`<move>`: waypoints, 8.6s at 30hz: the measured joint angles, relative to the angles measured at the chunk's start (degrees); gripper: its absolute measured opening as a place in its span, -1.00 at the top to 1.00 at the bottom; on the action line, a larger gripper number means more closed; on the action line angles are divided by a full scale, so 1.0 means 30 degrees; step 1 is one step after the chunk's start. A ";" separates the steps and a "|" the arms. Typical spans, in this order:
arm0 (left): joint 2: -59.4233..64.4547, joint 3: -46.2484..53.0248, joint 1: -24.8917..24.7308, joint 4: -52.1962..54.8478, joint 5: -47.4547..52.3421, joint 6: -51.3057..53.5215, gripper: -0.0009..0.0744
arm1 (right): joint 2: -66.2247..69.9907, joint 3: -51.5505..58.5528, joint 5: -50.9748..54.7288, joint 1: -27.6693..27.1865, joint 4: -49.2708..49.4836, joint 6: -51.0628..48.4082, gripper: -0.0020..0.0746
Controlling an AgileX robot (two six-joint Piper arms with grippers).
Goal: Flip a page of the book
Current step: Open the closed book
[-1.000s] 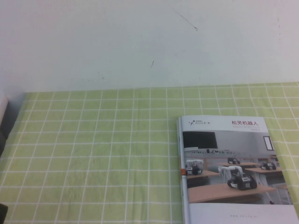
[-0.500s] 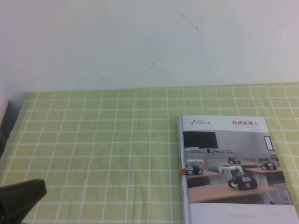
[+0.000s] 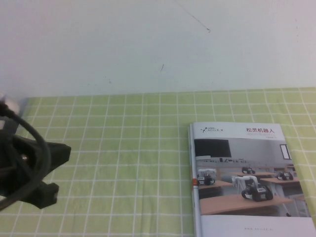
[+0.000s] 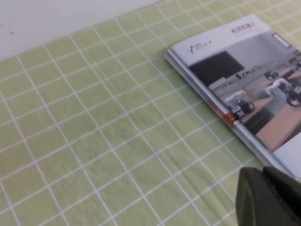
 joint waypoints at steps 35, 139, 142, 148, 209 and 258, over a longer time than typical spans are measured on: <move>1.9144 -0.7146 -1.1151 0.4581 -0.8207 -0.3400 0.99 | 1.4373 -0.6404 0.3435 0.0000 -0.1310 -0.9283 0.95; 2.2655 -0.9419 -1.1498 0.1782 -0.7889 -0.0843 0.99 | 3.4032 -1.7841 0.7431 -0.1871 -0.2493 -0.6828 0.02; 2.2655 -0.9419 -1.1498 0.1782 -0.7889 -0.0804 0.99 | 3.4032 -1.7841 0.7431 -0.1871 -0.2460 -0.6828 0.02; 2.2655 -0.9419 -1.1498 0.1782 -0.7889 -0.0724 0.99 | 3.4032 -1.7841 0.7431 -0.1871 -0.2448 -0.6828 0.02; 2.2655 -0.9419 -1.1498 0.1782 -0.7877 -0.0677 0.99 | 3.2733 -1.9016 0.9368 -0.2046 -0.1392 -0.8032 0.95; 2.2655 -0.9432 -1.1498 0.1782 -0.7832 -0.0624 0.99 | 3.4432 -1.9016 1.0161 -0.2011 -0.4220 -0.5882 0.34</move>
